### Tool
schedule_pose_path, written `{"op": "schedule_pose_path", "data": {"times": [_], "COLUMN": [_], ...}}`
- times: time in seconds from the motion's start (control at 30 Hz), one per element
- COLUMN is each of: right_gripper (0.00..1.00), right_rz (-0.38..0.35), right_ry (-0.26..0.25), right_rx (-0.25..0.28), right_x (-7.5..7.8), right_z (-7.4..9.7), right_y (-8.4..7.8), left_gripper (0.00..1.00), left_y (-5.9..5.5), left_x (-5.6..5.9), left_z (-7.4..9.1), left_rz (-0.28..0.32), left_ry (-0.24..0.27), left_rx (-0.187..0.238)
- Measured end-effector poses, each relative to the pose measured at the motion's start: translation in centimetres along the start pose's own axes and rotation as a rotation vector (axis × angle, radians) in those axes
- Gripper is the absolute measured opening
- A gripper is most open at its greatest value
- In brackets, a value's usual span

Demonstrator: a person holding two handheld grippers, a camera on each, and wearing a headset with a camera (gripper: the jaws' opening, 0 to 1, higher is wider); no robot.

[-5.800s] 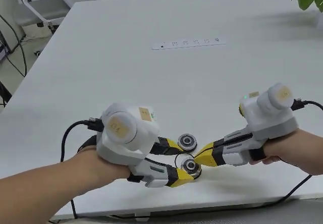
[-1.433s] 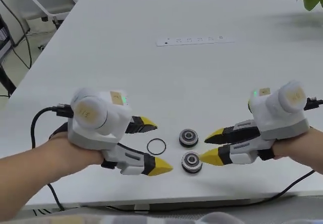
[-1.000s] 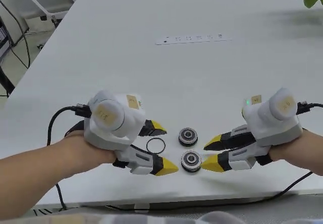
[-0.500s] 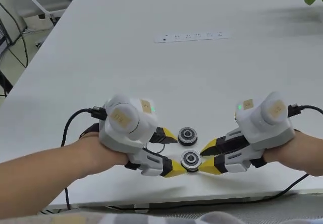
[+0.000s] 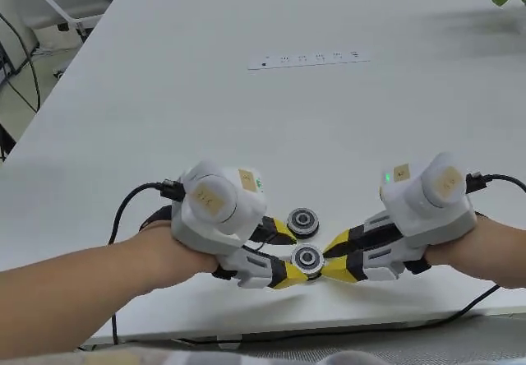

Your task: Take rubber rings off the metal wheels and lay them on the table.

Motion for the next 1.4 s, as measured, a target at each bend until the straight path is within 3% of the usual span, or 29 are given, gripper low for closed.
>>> {"op": "schedule_pose_path", "data": {"times": [0.77,0.83,0.87,1.03,1.3,1.4], "right_gripper": [0.07,0.05,0.04,0.02,0.0,0.0], "right_rz": [0.004,-0.001,-0.004,-0.023,-0.099,-0.204], "right_ry": [-0.002,0.006,0.011,0.012,0.019,0.046], "right_rx": [-0.001,-0.006,-0.008,-0.007,0.005,0.039], "right_x": [-0.02,-0.09,-0.16,-0.09,0.17,0.34], "right_z": [-0.06,-0.01,0.02,0.12,0.16,0.35], "right_y": [0.01,-0.05,-0.09,-0.09,-0.13,-0.23], "left_gripper": [0.16,0.15,0.14,0.14,0.13,0.13], "left_y": [0.32,0.41,0.61,0.38,0.32,0.34], "left_x": [0.09,0.17,0.17,0.27,0.41,0.46], "left_z": [-0.69,-0.78,-0.87,-0.83,-0.79,-0.78], "left_rz": [-0.004,-0.015,-0.047,-0.02,-0.022,-0.029], "left_ry": [0.015,0.026,0.029,0.032,0.049,0.056], "left_rx": [0.018,0.017,0.022,0.017,0.01,0.003]}}
Point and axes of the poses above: the centre of the closed fingertips' face, and the gripper's own axes: z roughly backward along the fingers, x roughly to its right, y roughly out of its top, the point moved 6 cm from there along z, roughly backward along the fingers, and after that the axes turned 8 degrees about -x, right-handed, at the moved point
